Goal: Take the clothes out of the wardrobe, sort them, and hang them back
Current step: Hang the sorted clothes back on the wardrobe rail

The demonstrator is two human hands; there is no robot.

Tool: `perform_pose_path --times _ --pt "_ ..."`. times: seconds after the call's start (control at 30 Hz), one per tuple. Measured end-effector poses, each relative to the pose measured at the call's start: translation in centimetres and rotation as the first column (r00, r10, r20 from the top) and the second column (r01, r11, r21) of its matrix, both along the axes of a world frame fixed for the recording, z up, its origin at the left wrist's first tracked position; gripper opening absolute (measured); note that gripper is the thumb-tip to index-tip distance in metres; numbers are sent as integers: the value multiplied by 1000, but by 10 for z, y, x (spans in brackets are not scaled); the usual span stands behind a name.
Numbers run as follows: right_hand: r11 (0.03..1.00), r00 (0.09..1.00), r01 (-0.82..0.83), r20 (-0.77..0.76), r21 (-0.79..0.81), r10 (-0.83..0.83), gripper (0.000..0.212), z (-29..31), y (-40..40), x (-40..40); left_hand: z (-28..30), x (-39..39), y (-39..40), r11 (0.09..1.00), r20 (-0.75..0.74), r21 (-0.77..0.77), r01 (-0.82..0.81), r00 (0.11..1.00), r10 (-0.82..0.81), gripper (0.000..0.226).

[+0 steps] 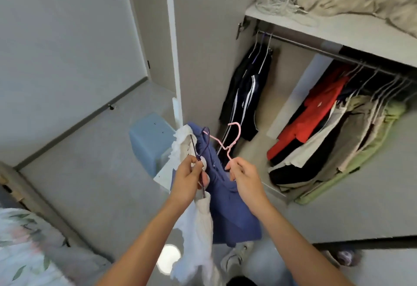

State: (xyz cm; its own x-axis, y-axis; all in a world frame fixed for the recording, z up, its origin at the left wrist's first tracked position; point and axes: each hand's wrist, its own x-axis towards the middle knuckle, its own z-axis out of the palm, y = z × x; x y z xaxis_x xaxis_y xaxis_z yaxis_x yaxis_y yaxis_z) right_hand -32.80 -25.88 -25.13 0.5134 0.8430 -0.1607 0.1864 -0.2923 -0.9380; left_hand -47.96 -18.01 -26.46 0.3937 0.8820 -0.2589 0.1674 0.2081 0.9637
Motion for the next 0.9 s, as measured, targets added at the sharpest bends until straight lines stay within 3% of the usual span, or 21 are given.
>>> perform_pose_path --times 0.33,0.6,0.9 --pt "969 969 247 -20 -10 -247 29 -7 -49 85 -1 107 -17 986 11 -45 163 987 -163 24" --pt "950 952 304 -73 74 -299 28 -5 -30 171 9 202 14 976 -67 -4 217 974 -217 17" --pt "932 924 356 -175 66 -340 26 -3 9 279 24 307 70 967 -172 95 236 961 -217 26"
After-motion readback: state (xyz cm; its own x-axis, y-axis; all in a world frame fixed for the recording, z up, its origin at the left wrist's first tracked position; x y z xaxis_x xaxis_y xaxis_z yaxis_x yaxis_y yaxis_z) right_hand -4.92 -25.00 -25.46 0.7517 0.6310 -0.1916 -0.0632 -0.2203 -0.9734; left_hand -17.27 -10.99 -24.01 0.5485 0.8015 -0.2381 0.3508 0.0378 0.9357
